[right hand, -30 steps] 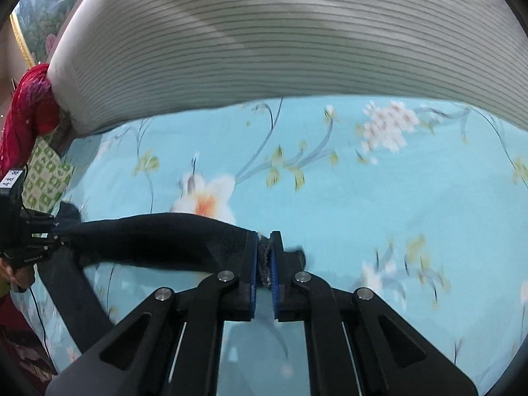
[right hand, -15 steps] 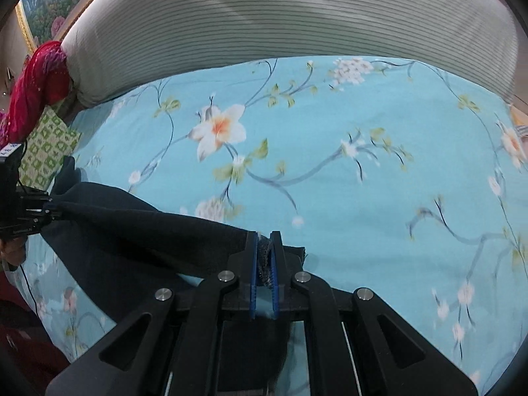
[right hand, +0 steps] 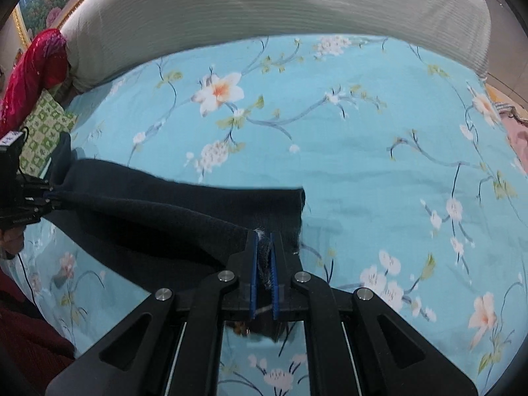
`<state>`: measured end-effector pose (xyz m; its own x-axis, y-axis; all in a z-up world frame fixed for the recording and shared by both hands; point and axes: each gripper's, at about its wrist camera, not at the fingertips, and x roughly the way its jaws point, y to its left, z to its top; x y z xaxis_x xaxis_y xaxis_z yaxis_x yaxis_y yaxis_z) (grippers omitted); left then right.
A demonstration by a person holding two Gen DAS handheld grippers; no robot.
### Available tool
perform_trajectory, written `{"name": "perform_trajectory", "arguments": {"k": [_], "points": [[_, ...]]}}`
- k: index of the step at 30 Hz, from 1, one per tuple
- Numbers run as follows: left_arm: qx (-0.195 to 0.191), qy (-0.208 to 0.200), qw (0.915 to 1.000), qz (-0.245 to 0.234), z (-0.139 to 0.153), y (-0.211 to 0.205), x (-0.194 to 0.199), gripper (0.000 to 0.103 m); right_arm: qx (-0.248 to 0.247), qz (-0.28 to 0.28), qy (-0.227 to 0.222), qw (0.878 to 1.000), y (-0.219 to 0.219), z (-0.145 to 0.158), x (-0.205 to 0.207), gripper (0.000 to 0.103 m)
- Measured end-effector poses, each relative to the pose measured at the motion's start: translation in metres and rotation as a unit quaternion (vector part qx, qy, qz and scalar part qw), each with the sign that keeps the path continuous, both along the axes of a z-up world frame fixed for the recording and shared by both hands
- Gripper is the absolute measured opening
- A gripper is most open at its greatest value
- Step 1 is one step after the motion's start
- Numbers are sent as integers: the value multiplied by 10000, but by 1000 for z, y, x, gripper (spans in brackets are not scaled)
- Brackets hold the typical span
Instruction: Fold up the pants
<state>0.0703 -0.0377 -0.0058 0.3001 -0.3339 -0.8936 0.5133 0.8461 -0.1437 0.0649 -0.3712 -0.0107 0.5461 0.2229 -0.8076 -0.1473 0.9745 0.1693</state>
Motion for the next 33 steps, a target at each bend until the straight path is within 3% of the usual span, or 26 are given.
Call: {"name": "perform_trajectory", "arguments": {"k": [8,14,16,18,19,26,30,33], "points": [[93,113,9998,-141,-19,-1,-12,5,-186,9,144,9997,5,-8,-17,7],[161,345,9992,-82,-35,-2,-13,14,-423,-14,549,9976,6,-28,-17,9],[138,380,9992,-7,-34,-1,-14,25,-531,-154,533,9970,6,-28,-18,23],[59,458,9989,93,-31,1,-16,43,-771,-308,495,9953,6,-23,-19,48],[24,459,9988,188,-27,4,-18,51,-856,-375,405,9948,5,-17,-22,51],[-370,557,9920,1070,-3,38,-30,59,-241,-644,-96,9976,3,20,-31,53],[-285,604,9804,1853,8,68,-19,64,151,-350,-182,9991,37,26,-20,54],[-119,740,9663,2464,13,93,-3,67,319,9,-117,9994,67,21,-7,54]]}}
